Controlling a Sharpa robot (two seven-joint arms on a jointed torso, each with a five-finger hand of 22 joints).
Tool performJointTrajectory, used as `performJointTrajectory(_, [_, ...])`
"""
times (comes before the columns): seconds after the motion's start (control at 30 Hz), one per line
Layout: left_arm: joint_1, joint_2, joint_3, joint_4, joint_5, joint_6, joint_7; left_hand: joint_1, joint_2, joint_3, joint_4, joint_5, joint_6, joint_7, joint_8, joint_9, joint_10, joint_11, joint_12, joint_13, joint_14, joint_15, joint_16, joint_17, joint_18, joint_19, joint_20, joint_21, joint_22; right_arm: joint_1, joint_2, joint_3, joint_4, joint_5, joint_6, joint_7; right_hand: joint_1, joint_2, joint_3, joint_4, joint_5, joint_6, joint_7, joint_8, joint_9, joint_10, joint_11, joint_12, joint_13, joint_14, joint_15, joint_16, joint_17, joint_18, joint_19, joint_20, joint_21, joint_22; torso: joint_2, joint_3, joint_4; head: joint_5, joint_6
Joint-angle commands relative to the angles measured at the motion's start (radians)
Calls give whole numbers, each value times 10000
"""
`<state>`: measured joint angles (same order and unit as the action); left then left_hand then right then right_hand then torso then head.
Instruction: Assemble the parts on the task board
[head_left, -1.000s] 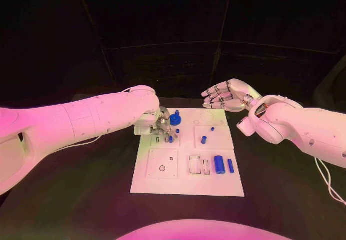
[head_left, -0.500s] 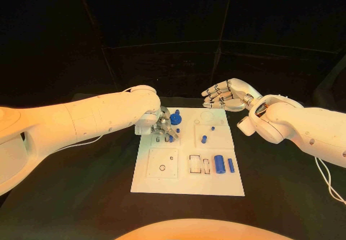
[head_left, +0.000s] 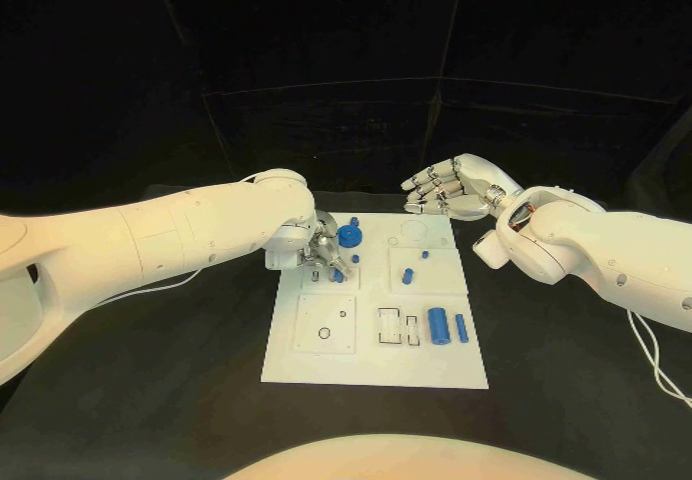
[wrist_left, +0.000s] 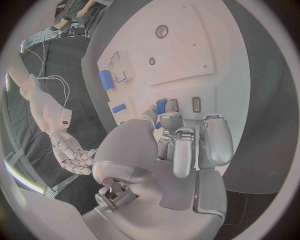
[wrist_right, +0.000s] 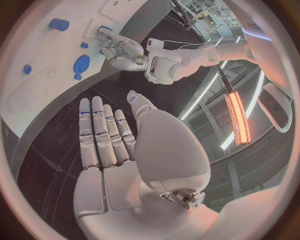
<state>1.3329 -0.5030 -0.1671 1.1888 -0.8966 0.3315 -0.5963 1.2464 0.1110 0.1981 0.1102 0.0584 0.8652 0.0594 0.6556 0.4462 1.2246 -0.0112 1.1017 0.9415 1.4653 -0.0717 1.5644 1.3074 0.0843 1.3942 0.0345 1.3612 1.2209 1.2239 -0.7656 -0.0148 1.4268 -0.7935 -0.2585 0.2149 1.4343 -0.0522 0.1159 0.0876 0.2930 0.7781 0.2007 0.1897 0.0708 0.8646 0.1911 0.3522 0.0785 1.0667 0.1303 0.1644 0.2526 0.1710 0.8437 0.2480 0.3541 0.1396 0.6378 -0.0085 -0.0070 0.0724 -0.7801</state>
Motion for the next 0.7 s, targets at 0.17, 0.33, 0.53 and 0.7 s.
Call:
performJointTrajectory(0.17, [18,-405,7,487,326,-1023,419,-1330,-755,3922,-1977,-71,44,-13,290,265,270,-45,105,125,1046,-20,42,2601,-95,52,5,40,67,21,17,5,-33,-17,111,43,50,78,-10,-68,53,-58,539,37,-12,-71,12,48,-11,13,73,-44,-10,105,69,-4,-52,-12,-3,2,19,28,17])
performJointTrajectory(0.33, [16,-702,5,840,343,-1619,488,-1512,-866,4276,-2019,-71,39,-33,374,339,341,-59,176,204,1051,-44,56,2622,-116,85,17,69,133,21,19,5,-50,-17,129,47,39,85,-12,-68,70,-62,541,44,-11,-77,14,54,-23,10,75,-50,-21,104,73,-3,-65,-19,-4,2,25,63,14])
performJointTrajectory(0.53, [-23,-1196,-3,1417,209,-2774,678,-1625,-950,4494,-2041,-71,40,-54,453,401,425,-74,275,311,1055,-61,64,2634,-145,166,3,157,282,21,3,5,-76,-17,141,60,27,89,-16,-65,77,-65,542,48,-11,-81,16,58,-31,8,78,-54,-29,104,76,-1,-74,-24,-22,20,73,89,14])
performJointTrajectory(0.7, [-214,-1558,-8,1854,-356,-3522,847,-1663,-1006,4611,-2062,-72,40,-66,498,436,467,-86,324,362,1055,-72,64,2634,-162,217,-6,211,372,20,-5,4,-118,-17,141,69,27,89,-16,-65,77,-65,542,48,-11,-81,16,58,-31,8,78,-54,-29,104,76,-1,-74,-24,-48,33,153,55,1])
